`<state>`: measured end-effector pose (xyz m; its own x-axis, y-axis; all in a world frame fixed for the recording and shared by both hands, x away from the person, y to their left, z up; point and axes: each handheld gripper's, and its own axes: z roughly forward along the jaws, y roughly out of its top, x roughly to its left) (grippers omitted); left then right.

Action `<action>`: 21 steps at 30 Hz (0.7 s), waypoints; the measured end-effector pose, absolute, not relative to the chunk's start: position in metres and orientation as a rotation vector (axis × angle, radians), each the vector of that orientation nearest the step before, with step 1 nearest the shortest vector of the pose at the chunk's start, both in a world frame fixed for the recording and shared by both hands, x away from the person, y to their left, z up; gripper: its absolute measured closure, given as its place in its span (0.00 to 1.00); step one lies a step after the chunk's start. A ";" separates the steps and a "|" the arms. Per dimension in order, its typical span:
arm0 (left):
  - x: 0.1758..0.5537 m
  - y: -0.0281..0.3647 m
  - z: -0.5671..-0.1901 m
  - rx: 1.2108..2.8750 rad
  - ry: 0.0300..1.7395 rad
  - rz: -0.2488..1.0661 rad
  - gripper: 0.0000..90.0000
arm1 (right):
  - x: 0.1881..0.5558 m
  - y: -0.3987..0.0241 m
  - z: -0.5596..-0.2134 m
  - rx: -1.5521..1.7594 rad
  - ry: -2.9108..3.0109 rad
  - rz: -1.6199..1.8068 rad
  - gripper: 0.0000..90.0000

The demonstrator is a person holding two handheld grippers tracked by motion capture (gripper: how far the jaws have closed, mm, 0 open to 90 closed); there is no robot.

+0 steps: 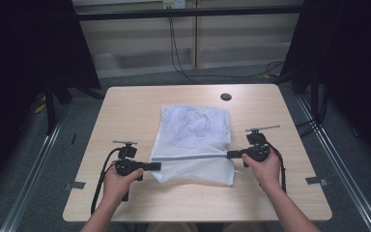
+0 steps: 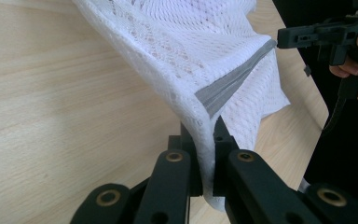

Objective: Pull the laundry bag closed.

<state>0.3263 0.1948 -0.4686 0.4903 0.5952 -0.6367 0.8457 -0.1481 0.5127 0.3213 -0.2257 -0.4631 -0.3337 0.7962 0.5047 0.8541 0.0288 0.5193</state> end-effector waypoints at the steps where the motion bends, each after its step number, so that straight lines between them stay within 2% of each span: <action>1: 0.326 0.195 -0.469 1.851 1.204 -0.357 0.99 | 0.321 -0.227 -0.463 -1.769 -2.201 -1.207 0.97; 21: 0.324 0.199 -0.469 1.864 1.213 -0.347 0.99 | 0.319 -0.231 -0.465 -1.773 -2.220 -1.192 0.97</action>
<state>0.3236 0.1986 -0.4686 0.4879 0.6071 -0.6272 0.8470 -0.1557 0.5083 0.3191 -0.2310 -0.4647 -0.3366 0.8048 0.4889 0.8519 0.0390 0.5222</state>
